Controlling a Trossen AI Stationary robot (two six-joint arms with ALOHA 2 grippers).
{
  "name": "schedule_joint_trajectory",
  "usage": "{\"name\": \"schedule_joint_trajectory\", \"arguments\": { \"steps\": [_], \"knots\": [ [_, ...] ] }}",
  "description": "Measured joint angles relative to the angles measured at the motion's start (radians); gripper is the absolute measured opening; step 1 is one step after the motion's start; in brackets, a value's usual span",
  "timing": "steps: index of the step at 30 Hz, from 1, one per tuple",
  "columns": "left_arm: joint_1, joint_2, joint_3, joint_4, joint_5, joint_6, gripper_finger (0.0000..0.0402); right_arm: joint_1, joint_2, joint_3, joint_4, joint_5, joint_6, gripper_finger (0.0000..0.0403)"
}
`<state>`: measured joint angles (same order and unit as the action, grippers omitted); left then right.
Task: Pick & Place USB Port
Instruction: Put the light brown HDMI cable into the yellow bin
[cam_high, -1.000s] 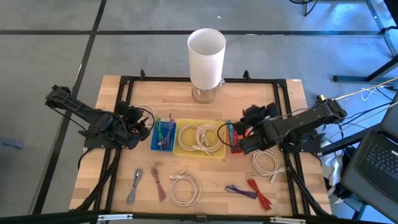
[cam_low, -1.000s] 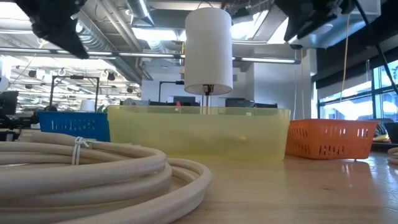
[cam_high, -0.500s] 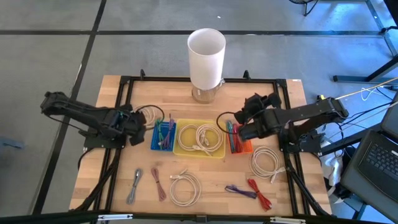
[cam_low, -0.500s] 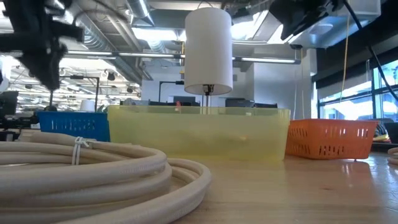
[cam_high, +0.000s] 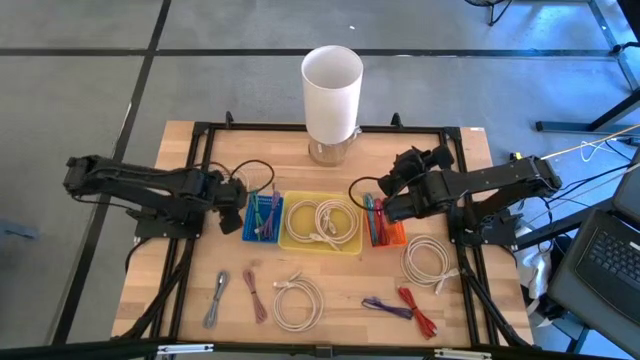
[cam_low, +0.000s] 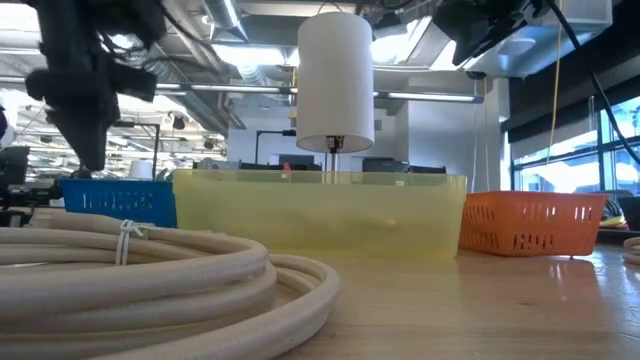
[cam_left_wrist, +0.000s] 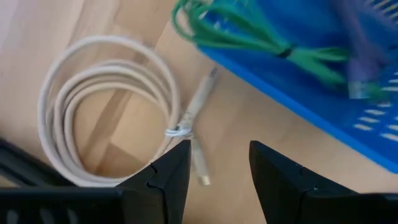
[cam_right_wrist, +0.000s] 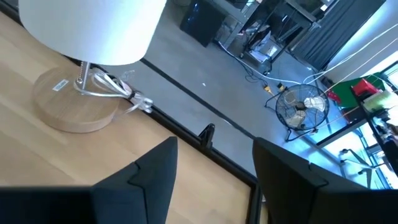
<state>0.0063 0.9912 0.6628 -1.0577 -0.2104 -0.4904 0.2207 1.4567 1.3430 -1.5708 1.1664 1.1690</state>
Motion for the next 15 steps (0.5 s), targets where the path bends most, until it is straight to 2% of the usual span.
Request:
{"name": "schedule_joint_trajectory", "arguments": {
  "steps": [8,15],
  "knots": [
    [0.141,0.162,0.000,0.021,0.041,0.102,0.0157,0.000,0.000,0.000,0.000,0.012,-0.024,0.0212],
    [0.211,0.263,0.000,0.099,0.099,0.202,0.0157,0.000,0.000,-0.001,0.000,0.011,-0.049,0.0212]
  ]
}}
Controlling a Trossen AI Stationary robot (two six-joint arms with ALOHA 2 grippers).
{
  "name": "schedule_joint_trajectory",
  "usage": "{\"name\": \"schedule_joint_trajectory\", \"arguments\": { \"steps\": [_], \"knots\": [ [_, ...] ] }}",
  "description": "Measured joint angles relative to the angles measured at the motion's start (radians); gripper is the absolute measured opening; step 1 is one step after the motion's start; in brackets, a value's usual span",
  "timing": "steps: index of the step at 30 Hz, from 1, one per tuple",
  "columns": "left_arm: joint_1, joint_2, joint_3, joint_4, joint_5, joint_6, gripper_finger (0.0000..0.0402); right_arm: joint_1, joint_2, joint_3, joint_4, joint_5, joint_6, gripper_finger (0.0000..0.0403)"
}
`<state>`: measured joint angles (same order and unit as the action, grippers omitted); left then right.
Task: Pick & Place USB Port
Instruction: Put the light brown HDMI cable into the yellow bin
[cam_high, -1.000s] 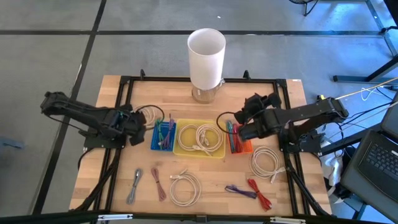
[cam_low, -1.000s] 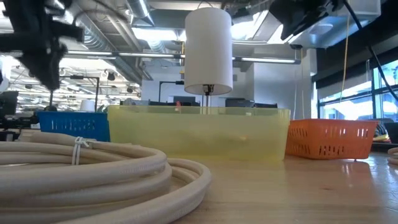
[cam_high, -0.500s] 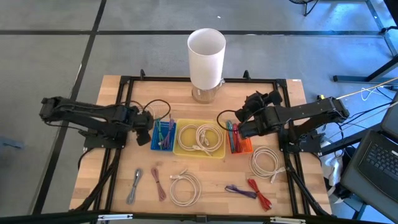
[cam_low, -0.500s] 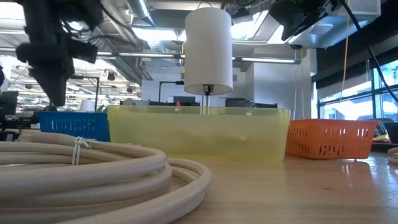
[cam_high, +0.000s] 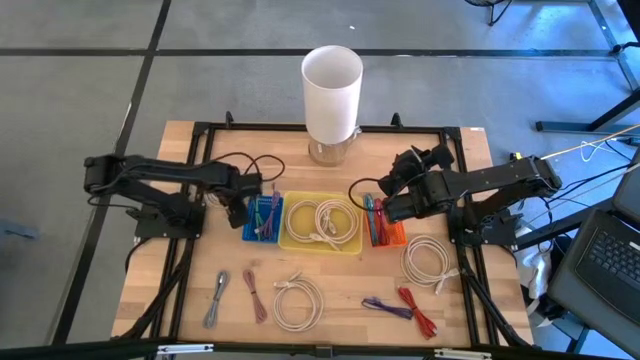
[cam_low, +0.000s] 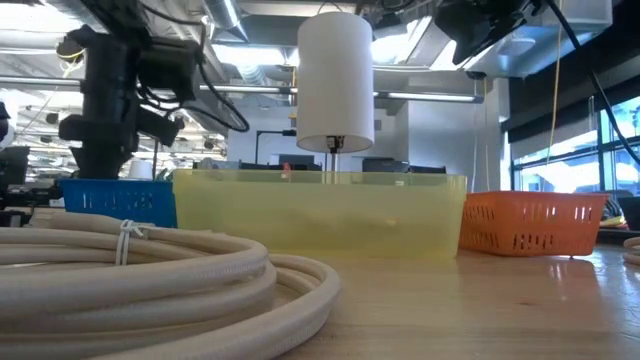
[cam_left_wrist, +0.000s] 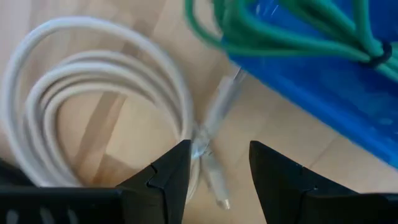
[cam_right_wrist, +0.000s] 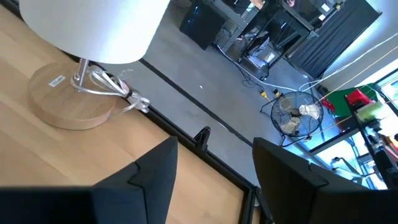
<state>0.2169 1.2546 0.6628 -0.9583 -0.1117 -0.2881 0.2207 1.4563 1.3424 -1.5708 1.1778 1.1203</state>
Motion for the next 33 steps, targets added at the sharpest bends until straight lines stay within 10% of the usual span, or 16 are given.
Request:
{"name": "schedule_joint_trajectory", "arguments": {
  "steps": [33],
  "knots": [
    [0.186,0.057,-0.047,0.075,-0.021,-0.062,0.0109,0.000,0.000,0.000,0.000,-0.019,-0.030,0.0212]
  ]
}}
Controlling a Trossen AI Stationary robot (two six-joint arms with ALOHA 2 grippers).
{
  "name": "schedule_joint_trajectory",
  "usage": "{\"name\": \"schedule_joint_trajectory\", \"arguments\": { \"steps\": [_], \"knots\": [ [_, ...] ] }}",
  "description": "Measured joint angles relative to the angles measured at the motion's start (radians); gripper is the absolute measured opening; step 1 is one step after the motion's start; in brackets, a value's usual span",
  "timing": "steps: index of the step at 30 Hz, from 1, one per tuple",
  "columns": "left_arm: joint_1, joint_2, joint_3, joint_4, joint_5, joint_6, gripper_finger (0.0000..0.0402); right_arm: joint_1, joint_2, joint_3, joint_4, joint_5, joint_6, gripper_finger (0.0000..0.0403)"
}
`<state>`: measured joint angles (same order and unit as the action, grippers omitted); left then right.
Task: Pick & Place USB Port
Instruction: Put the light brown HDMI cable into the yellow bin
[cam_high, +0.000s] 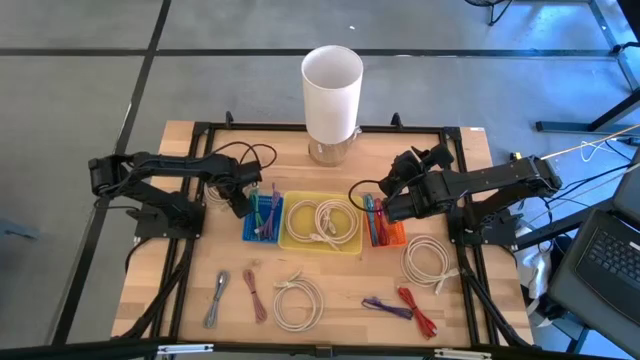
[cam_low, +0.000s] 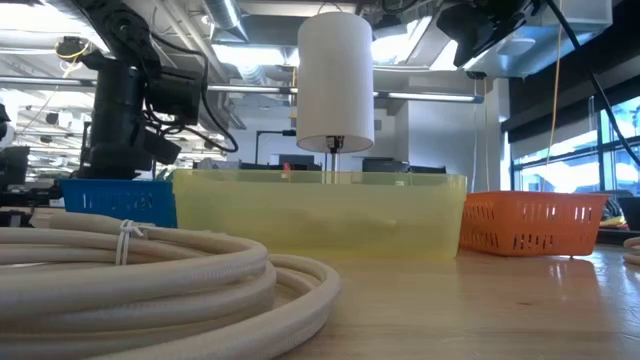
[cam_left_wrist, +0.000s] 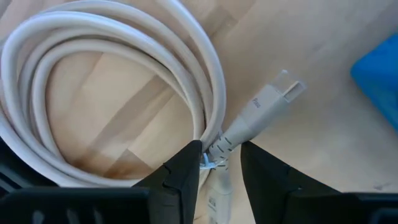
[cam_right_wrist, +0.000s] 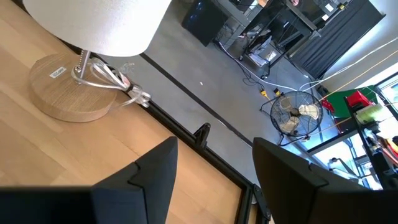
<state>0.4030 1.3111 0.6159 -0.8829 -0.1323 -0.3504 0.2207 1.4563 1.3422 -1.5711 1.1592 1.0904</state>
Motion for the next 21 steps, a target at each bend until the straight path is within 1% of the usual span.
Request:
{"name": "schedule_joint_trajectory", "arguments": {
  "steps": [4,7,9,11,14,15,21],
  "knots": [
    [-0.001,0.020,-0.009,0.008,-0.011,-0.003,0.0108,0.000,0.000,0.000,0.000,0.000,0.000,0.0212],
    [-0.002,0.062,-0.013,0.009,-0.027,-0.009,0.0103,0.000,0.000,0.000,0.000,0.000,0.000,0.0212],
    [-0.002,0.085,-0.012,0.010,-0.057,-0.032,0.0094,0.000,0.000,0.000,0.000,0.000,0.000,0.0212],
    [-0.003,0.091,-0.012,0.010,-0.080,-0.055,0.0076,0.000,0.000,0.000,0.000,-0.001,0.000,0.0212],
    [-0.002,0.074,-0.014,0.000,-0.089,-0.067,0.0029,0.000,0.000,0.000,0.000,-0.009,-0.003,0.0212],
    [-0.002,0.063,-0.011,-0.007,-0.092,-0.071,0.0021,0.000,0.000,0.000,0.000,-0.012,-0.003,0.0212],
    [-0.010,-0.018,0.034,-0.090,-0.101,-0.089,0.0021,0.000,0.000,0.000,0.000,-0.029,-0.006,0.0212]
  ]
}}
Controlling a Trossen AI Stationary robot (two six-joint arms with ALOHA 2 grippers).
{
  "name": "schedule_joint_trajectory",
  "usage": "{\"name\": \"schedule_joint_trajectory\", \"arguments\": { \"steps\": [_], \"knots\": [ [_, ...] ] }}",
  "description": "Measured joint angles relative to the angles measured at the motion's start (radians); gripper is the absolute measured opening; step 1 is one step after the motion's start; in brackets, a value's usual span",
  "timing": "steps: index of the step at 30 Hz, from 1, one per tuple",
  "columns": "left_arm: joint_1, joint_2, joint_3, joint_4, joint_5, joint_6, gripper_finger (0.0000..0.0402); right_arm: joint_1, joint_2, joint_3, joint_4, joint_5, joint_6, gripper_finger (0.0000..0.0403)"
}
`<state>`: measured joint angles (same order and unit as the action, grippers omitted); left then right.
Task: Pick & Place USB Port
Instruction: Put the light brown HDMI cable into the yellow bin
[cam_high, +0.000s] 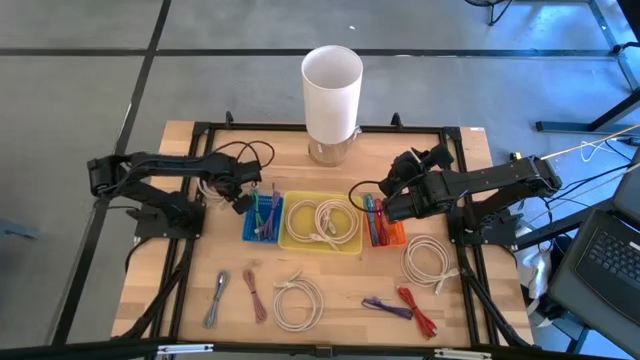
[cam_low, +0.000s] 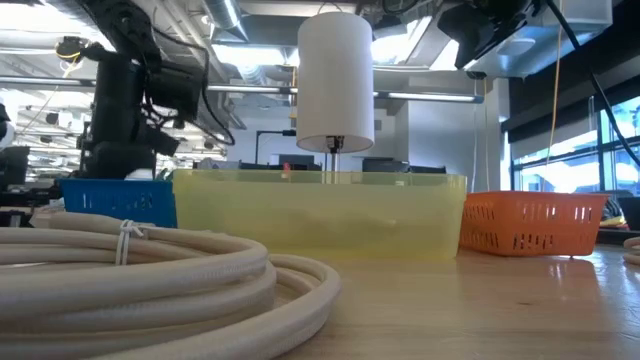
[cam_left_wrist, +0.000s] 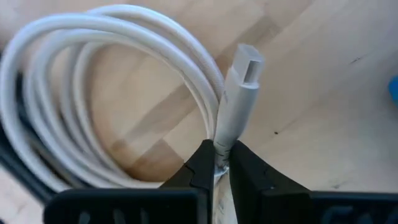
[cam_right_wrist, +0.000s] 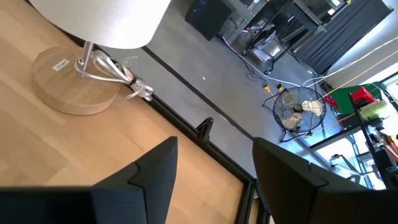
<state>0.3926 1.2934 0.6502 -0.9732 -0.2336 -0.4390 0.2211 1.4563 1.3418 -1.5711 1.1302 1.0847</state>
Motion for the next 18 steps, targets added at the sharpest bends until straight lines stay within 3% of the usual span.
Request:
{"name": "schedule_joint_trajectory", "arguments": {
  "steps": [9,18],
  "knots": [
    [-0.052,-0.126,0.142,-0.187,-0.067,-0.029,0.0021,0.000,0.000,0.000,0.000,-0.001,-0.020,0.0212],
    [-0.169,-0.184,0.363,-0.163,0.002,0.041,0.0021,-0.002,0.000,0.000,0.000,0.000,-0.024,0.0212]
  ]
}}
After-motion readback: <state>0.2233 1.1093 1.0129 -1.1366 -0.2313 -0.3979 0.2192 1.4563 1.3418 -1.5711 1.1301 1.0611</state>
